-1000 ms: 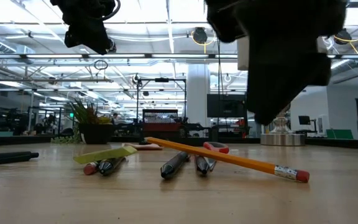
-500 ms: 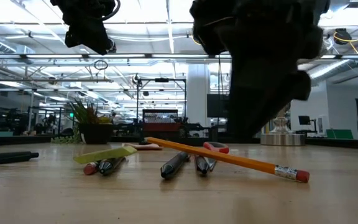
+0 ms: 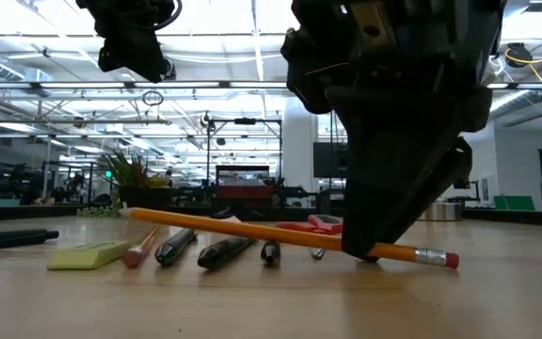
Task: Pick and place office supplies into organizer
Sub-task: Put the orange pencil into the black desk organizer
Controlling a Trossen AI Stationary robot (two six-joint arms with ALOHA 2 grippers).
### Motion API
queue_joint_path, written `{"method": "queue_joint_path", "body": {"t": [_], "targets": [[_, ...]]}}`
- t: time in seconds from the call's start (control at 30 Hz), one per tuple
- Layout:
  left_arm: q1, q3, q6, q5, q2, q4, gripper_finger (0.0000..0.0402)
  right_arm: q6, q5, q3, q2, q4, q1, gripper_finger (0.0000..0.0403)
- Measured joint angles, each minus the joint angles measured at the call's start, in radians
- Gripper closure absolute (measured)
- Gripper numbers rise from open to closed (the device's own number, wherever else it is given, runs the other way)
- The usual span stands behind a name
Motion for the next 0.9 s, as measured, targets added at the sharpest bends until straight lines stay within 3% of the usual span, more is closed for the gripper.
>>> {"method": "queue_joint_path", "body": {"t": [0.3, 0.5, 0.73, 0.9], "targets": [[0.000, 0.000, 0.004, 0.000, 0.000, 0.000, 0.0282, -0.025, 0.000, 0.000, 0.001, -0.008, -0.002, 0.0390], [0.000, 0.000, 0.029, 0.001, 0.000, 0.000, 0.0282, 0.008, -0.001, 0.000, 0.001, 0.007, -0.014, 0.0377], [0.000, 0.000, 0.033, 0.003, 0.000, -0.004, 0.0282, -0.006, 0.025, -0.003, -0.015, 0.148, -0.038, 0.0395], [0.000, 0.000, 0.119, 0.032, -0.001, -0.005, 0.0282, -0.037, 0.053, -0.002, -0.054, 0.175, -0.085, 0.0384]]}}
